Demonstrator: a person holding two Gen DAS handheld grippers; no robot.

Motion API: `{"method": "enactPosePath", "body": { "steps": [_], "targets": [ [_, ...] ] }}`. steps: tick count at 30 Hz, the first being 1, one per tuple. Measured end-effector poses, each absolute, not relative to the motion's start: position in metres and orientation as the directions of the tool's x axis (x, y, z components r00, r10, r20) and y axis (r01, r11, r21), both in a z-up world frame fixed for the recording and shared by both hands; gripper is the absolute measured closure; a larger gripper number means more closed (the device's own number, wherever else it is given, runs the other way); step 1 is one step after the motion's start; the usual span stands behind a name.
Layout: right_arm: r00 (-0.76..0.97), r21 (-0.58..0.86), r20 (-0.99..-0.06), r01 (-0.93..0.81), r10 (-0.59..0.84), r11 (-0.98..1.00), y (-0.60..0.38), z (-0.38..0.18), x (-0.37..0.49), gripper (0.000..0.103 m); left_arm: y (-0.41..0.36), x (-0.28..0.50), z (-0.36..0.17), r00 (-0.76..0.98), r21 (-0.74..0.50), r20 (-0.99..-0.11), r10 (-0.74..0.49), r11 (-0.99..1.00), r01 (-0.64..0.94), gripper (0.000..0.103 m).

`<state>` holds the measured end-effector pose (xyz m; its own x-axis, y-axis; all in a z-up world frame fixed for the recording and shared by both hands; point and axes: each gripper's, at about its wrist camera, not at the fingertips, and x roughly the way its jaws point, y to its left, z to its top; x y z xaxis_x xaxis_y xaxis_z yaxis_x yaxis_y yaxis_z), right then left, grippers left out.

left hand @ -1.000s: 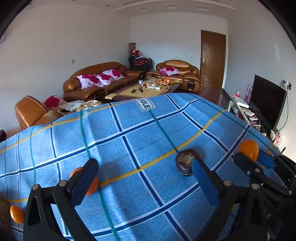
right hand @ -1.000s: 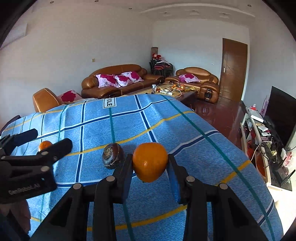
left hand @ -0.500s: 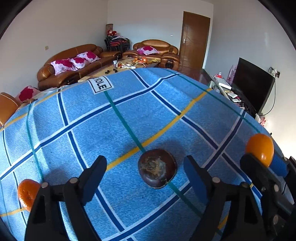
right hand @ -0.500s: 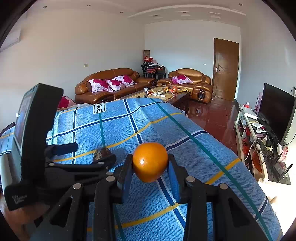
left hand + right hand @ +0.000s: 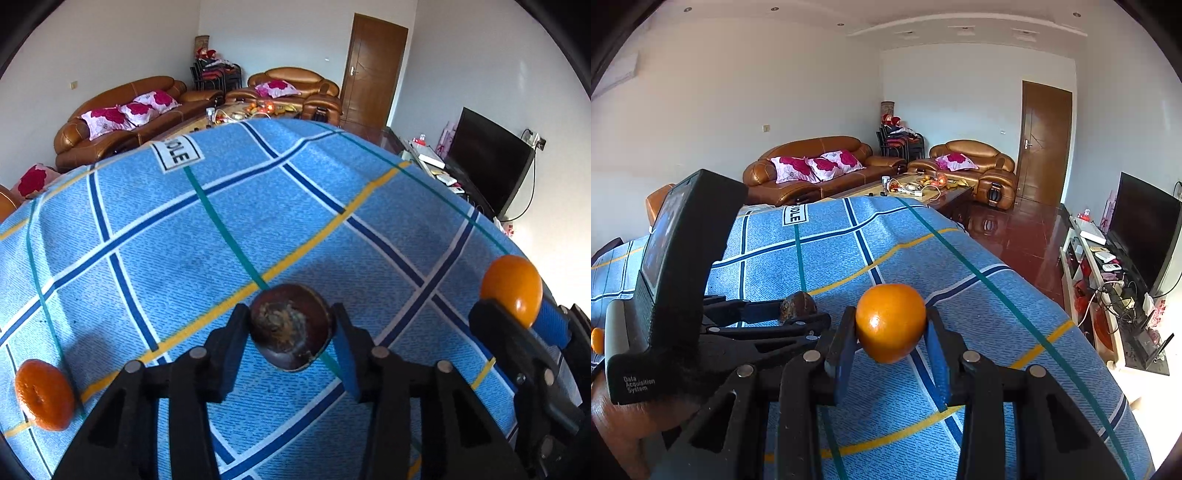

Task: Organize fruits
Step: 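Carry the brown fruit and the mandarin over the tray with both tools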

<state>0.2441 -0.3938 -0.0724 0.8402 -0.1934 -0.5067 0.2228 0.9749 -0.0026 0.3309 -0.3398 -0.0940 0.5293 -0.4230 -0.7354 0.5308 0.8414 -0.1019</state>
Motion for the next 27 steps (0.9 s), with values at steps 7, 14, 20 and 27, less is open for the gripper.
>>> {"method": "enactPosePath", "body": {
  "steps": [7,14,20,27],
  "targets": [
    [0.849,0.003,-0.494,0.219,-0.189,0.976,-0.395,-0.072,0.241,0.065,-0.334,0.316,-0.082,0.632,-0.043,-0.66,-0.405,0.861,0.507,0.057],
    [0.866,0.01,-0.465,0.21,-0.182,0.978,-0.393,-0.069,0.236,0.065,-0.322,0.3,-0.07,0.723,0.019,-0.574,-0.386,0.876,0.483,0.057],
    [0.884,0.005,-0.429,0.209,-0.186,0.978,-0.391,-0.067,0.232,0.065,-0.31,0.292,-0.065,0.758,0.03,-0.533,-0.375,0.887,0.46,0.057],
    [0.906,-0.017,-0.376,0.202,-0.194,0.979,-0.383,-0.063,0.224,0.065,-0.29,0.275,-0.061,0.801,0.031,-0.491,-0.341,0.913,0.408,0.057]
  ]
}}
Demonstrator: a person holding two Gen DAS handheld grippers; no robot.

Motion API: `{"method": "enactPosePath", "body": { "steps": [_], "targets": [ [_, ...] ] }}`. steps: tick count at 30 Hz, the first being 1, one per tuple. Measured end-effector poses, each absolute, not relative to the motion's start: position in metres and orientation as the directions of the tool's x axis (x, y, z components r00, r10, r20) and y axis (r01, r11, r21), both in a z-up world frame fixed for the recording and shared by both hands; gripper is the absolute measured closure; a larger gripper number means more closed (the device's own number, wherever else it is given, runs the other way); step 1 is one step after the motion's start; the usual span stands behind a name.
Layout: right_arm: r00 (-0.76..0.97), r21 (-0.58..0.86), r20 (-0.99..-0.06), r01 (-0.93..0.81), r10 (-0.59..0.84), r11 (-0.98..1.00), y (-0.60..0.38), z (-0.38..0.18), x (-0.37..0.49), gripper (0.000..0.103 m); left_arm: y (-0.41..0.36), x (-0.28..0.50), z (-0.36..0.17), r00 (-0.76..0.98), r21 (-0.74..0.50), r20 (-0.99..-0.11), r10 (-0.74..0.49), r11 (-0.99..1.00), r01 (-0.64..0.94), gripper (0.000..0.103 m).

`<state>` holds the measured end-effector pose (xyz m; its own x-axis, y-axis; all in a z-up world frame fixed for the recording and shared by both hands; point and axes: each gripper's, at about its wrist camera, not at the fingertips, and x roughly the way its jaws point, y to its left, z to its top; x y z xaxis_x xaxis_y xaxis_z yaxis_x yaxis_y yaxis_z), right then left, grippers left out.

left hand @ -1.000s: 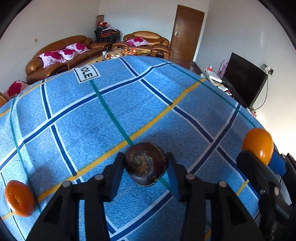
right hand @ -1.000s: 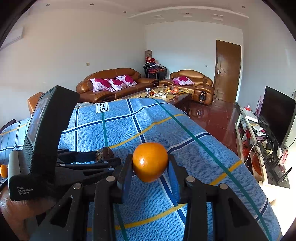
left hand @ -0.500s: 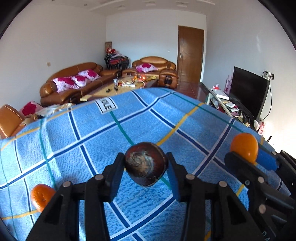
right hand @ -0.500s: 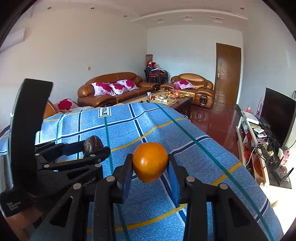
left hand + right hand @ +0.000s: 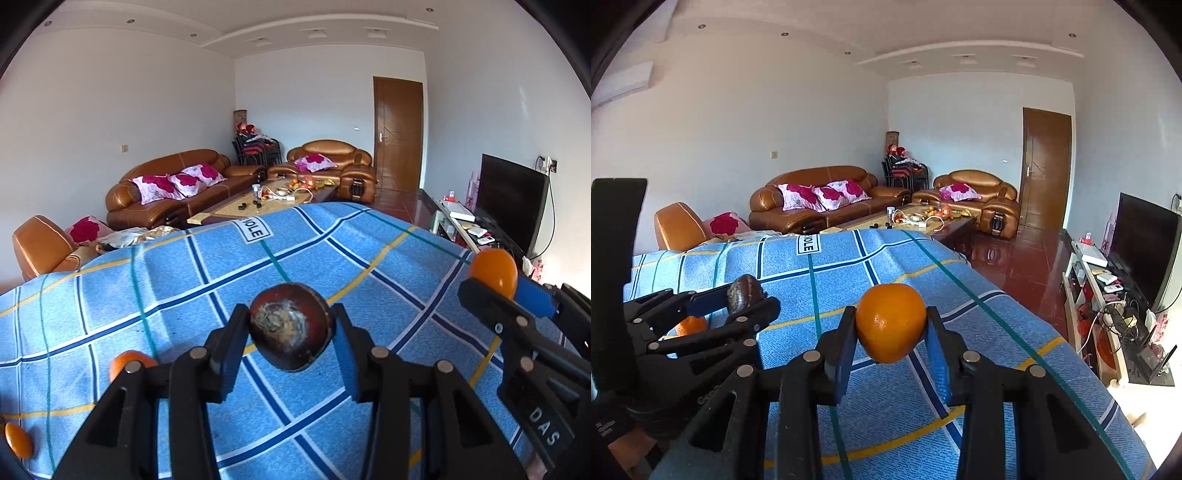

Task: Organize fruits
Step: 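Carry the brown fruit and the mandarin over the tray with both tools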

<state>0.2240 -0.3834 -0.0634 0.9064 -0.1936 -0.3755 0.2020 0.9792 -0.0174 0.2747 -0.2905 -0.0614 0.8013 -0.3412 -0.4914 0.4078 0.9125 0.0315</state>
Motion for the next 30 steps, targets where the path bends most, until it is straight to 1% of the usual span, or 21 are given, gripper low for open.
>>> {"method": "enactPosePath", "body": {
  "steps": [6,12,15,22,30],
  "targets": [
    [0.927,-0.031,-0.329,0.178,-0.178,0.984,-0.373,-0.06,0.216,0.065,-0.27,0.257,-0.061,0.814,0.034,-0.489,-0.313,0.926,0.376,0.057],
    [0.948,-0.038,-0.298,0.103,-0.11,0.994,-0.355,-0.058,0.205,0.066,-0.245,0.241,-0.062,0.813,0.032,-0.505,-0.291,0.934,0.355,0.057],
    [0.95,-0.044,-0.301,0.071,-0.081,0.996,-0.347,-0.058,0.199,0.066,-0.23,0.232,-0.061,0.81,0.016,-0.51,-0.289,0.939,0.345,0.057],
    [0.948,0.001,-0.319,0.024,-0.022,1.0,-0.33,-0.057,0.188,0.066,-0.202,0.209,-0.054,0.816,-0.002,-0.506,-0.28,0.946,0.323,0.057],
    [0.952,0.012,-0.302,-0.043,0.045,0.999,-0.301,-0.049,0.171,0.066,-0.179,0.185,-0.045,0.822,-0.015,-0.497,-0.279,0.95,0.313,0.057]
  ]
}}
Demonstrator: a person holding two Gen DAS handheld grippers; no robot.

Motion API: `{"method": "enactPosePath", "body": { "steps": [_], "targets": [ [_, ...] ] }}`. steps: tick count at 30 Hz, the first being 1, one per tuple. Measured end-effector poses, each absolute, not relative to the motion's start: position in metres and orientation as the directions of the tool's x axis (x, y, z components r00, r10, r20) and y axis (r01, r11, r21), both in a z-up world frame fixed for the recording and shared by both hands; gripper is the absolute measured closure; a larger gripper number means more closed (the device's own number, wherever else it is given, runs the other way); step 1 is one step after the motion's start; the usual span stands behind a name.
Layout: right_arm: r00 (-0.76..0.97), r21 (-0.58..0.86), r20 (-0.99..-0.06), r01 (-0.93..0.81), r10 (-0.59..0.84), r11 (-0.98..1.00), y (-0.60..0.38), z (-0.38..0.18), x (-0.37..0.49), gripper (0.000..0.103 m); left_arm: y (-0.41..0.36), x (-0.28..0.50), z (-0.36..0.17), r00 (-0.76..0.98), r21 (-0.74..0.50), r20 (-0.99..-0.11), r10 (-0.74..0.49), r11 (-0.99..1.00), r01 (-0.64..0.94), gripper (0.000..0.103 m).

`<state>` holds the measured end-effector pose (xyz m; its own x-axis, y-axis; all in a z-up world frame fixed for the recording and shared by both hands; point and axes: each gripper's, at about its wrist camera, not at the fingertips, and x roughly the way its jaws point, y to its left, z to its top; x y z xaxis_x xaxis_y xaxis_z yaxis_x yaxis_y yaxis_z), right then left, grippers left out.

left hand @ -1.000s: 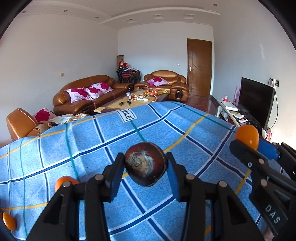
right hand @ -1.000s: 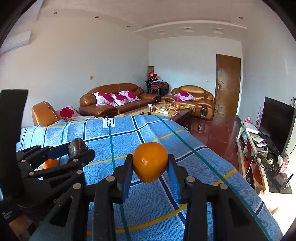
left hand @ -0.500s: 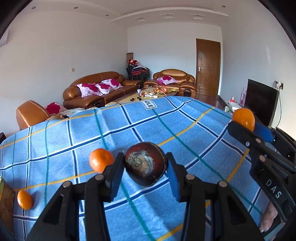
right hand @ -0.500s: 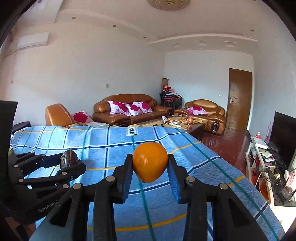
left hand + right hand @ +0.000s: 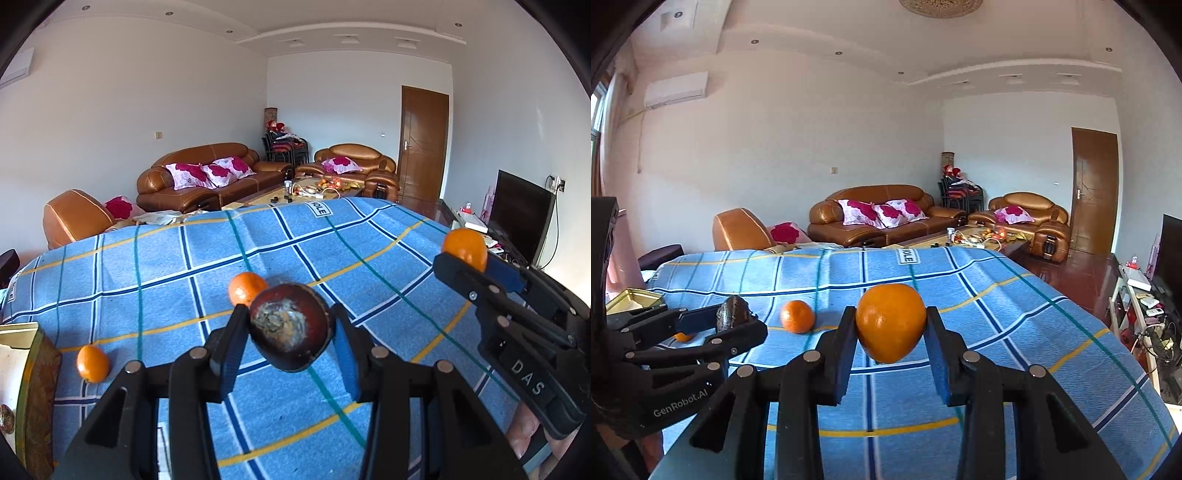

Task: Organize fruits
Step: 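Carry the brown fruit and the mandarin over the tray with both tools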

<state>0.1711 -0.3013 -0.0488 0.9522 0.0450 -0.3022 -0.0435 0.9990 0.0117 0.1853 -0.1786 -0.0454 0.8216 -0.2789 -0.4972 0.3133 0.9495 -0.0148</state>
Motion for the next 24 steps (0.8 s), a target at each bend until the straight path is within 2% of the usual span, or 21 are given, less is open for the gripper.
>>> {"method": "enactPosePath", "body": {
  "steps": [24],
  "targets": [
    [0.941,-0.049,-0.245,-0.254,0.235,0.966,-0.208,-0.026,0.129,0.065,-0.098,0.13,-0.019,0.872,-0.044,-0.441,-0.213,0.975,0.216,0.057]
  ]
}}
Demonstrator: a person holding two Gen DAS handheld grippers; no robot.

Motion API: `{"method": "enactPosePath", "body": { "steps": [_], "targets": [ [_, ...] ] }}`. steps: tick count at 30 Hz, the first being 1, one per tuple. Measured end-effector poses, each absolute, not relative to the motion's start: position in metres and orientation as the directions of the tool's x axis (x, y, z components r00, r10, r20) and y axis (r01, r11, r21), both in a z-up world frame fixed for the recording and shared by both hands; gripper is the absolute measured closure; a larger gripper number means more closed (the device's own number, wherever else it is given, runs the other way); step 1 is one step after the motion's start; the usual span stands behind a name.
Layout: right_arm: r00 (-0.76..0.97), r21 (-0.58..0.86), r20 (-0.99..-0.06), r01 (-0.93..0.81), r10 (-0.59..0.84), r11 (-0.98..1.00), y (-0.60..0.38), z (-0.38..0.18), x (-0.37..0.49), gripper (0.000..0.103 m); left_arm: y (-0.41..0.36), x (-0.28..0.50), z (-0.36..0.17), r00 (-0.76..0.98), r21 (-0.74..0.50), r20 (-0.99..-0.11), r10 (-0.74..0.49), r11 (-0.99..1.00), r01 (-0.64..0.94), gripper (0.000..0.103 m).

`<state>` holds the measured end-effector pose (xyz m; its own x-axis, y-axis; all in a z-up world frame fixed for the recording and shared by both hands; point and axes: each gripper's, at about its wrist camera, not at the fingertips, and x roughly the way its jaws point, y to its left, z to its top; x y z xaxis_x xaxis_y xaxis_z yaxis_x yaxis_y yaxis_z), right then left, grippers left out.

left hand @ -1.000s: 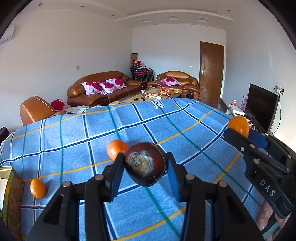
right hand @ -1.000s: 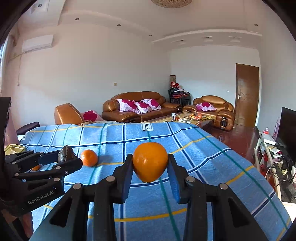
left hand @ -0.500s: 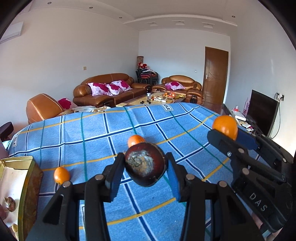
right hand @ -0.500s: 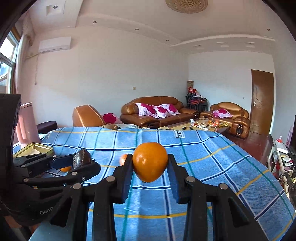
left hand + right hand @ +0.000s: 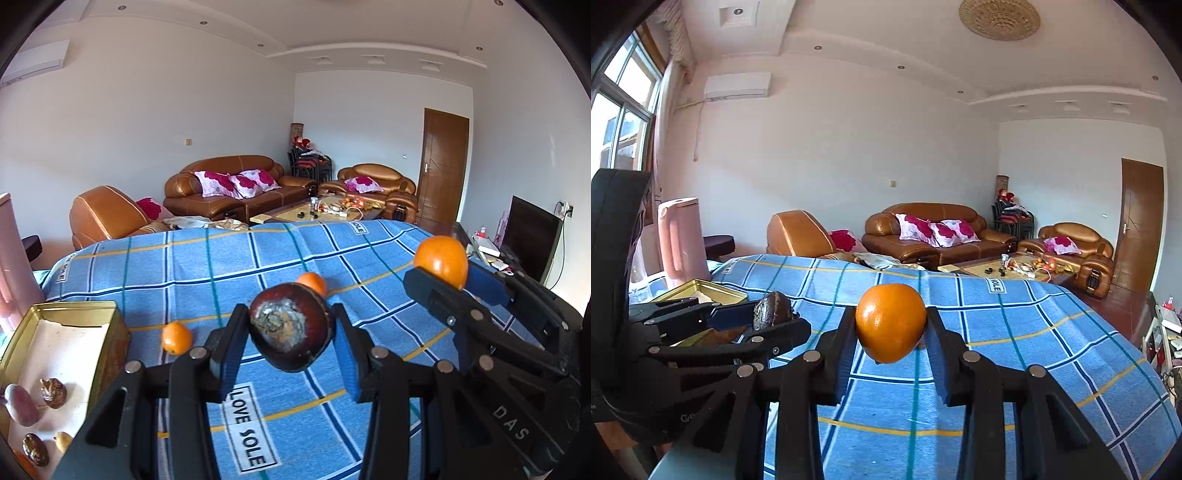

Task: Organize fruits
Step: 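Carry the brown fruit and the mandarin over the tray with both tools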

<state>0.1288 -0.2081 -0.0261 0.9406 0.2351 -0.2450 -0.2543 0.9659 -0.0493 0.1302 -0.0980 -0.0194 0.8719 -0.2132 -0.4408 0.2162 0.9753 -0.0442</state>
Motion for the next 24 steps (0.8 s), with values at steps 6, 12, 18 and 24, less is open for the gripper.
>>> {"method": "enactPosePath", "body": {
  "steps": [6,12,18,24],
  "targets": [
    [0.928,-0.062,-0.24,-0.306,0.284,0.95,-0.188,-0.023,0.123,0.065,-0.072,0.12,-0.018,0.886,-0.047,-0.431,-0.173,0.984,0.169,0.057],
    [0.91,-0.079,-0.236,-0.368,0.341,0.926,-0.158,-0.02,0.114,0.065,-0.044,0.107,-0.016,0.897,-0.053,-0.421,-0.133,0.991,0.122,0.057],
    [0.885,-0.084,-0.237,-0.429,0.4,0.899,-0.131,-0.019,0.107,0.065,-0.014,0.094,-0.011,0.91,-0.045,-0.408,-0.077,0.997,0.064,0.057],
    [0.862,-0.092,-0.246,-0.475,0.442,0.875,-0.106,-0.023,0.103,0.065,0.013,0.083,-0.012,0.914,-0.04,-0.404,-0.03,0.999,0.015,0.057]
  ]
}}
